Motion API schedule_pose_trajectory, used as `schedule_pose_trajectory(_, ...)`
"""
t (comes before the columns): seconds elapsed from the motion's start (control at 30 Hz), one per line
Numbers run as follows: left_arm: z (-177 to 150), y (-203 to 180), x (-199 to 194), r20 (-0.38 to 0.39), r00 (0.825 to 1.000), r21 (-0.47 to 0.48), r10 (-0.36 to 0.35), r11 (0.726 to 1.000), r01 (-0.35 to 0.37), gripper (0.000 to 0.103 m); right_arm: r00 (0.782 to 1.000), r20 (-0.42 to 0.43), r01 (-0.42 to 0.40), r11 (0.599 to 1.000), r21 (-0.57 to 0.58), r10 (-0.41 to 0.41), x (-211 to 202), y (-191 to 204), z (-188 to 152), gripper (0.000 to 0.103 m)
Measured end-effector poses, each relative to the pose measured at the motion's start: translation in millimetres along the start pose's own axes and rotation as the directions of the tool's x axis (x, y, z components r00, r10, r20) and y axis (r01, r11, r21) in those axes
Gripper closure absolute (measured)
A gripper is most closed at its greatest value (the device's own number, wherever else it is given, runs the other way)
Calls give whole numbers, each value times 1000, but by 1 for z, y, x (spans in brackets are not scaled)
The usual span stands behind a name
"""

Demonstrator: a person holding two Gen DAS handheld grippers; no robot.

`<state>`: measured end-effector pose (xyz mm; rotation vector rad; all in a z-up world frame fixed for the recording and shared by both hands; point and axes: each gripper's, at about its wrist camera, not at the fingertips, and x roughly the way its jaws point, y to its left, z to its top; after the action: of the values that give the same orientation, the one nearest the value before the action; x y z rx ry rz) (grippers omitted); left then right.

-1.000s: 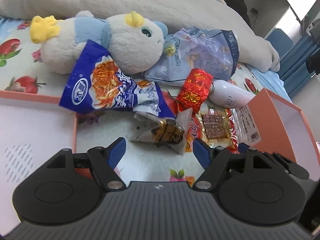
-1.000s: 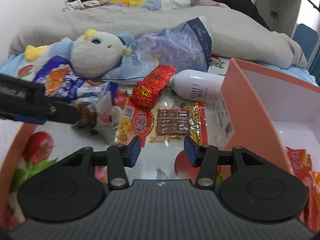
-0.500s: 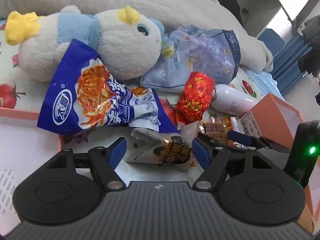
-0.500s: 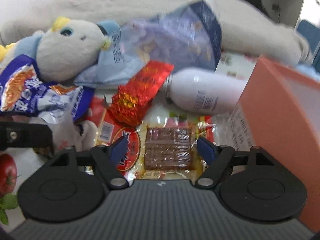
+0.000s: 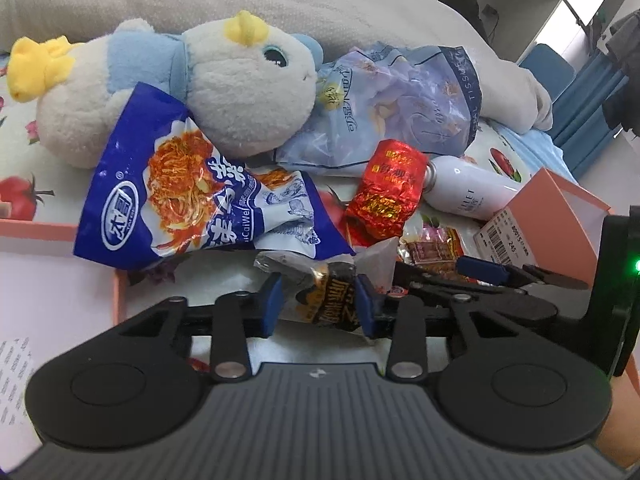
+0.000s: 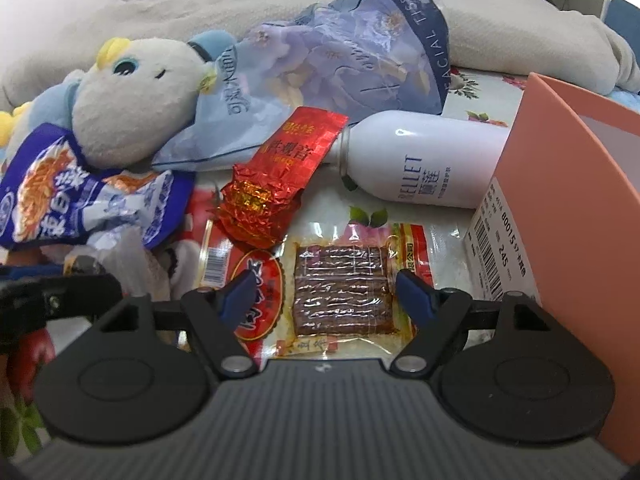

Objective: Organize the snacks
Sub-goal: 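Grasp the brown jerky packet with the right gripper while the left grasps the dark wrapped snack, then lift the jerky packet with the right gripper while the left lifts the dark snack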

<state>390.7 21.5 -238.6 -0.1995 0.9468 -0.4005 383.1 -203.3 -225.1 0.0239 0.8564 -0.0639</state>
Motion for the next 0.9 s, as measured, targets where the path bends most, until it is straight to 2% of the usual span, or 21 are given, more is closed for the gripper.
schedule_pose_trajectory(0.2,-13,0,-16,3,999,-14,38,999,-38,72,1000,-11,-16,1000,-26,15,-20,4,-14,28)
schedule_pose_trajectory(0.3,-23,1,-26,10,999,-35,52,998,-52,74,999,-25,-23,999,-45,22,-29,7,-23,33)
schedule_pose_trajectory(0.37,-29,2,-32,11,998,-48,61,997,-60,74,999,-29,-22,998,-54,21,-38,10,-30,41)
schedule_pose_trajectory(0.47,-39,4,-43,10,998,-60,70,996,-69,75,999,-31,-26,997,-70,24,-47,14,-42,44)
schedule_pose_trajectory(0.9,-80,-2,-85,10,996,-72,92,993,-91,76,998,-50,-49,992,-115,44,-88,23,-83,48)
